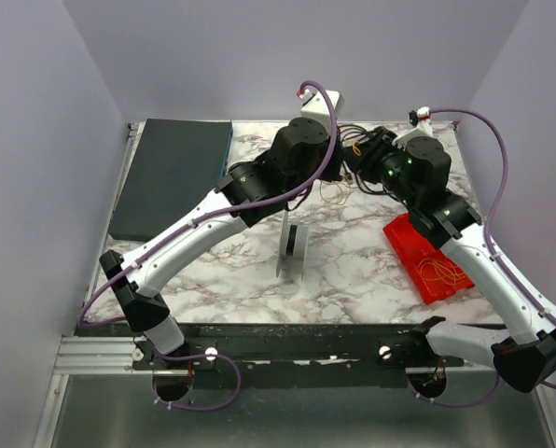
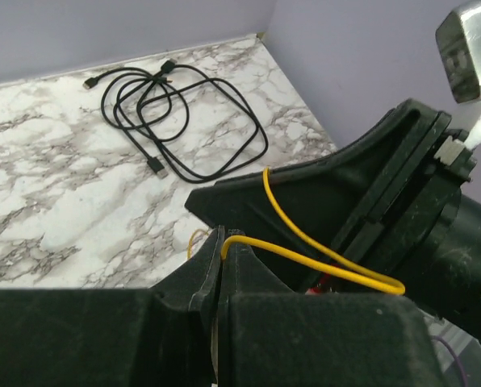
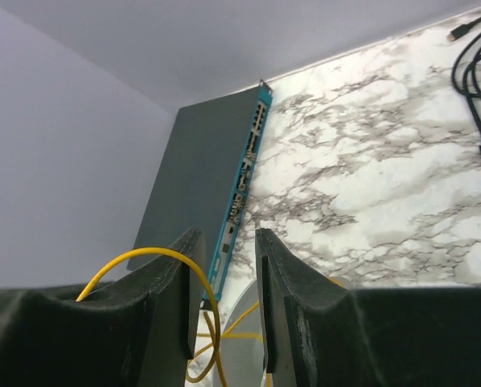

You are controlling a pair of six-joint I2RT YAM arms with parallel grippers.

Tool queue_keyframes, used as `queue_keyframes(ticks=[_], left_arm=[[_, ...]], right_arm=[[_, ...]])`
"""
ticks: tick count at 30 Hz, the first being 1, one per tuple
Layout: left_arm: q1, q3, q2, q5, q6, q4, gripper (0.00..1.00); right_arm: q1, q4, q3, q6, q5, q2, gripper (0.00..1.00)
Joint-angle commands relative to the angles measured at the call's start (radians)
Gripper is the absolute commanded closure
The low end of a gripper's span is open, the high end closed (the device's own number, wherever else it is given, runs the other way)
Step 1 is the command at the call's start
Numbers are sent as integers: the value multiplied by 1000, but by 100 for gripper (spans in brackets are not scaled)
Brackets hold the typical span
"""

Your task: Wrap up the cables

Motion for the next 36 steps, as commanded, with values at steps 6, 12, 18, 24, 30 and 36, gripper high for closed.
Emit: queue_keyframes(ticks=[6, 12, 18, 24, 30, 36], left_arm=[[-4, -66, -97, 25, -15, 34, 100], [-4, -94, -142, 14, -9, 44, 100], [-1, -146, -182, -17, -6, 44, 100], [8, -275, -257, -45, -37, 34, 100], [47, -426, -356, -195, -100, 26, 100], [132, -493, -404, -192, -140, 51, 94]], right_arm=[[6, -11, 35, 19, 249, 54, 63], [5, -22, 56, -23, 394, 92, 74], [5, -75, 98, -50, 475, 90, 95], [4, -161, 150, -78, 510, 59, 99], [3, -227, 243, -82, 489, 7, 99], [4, -280, 319, -84, 471, -11, 99]])
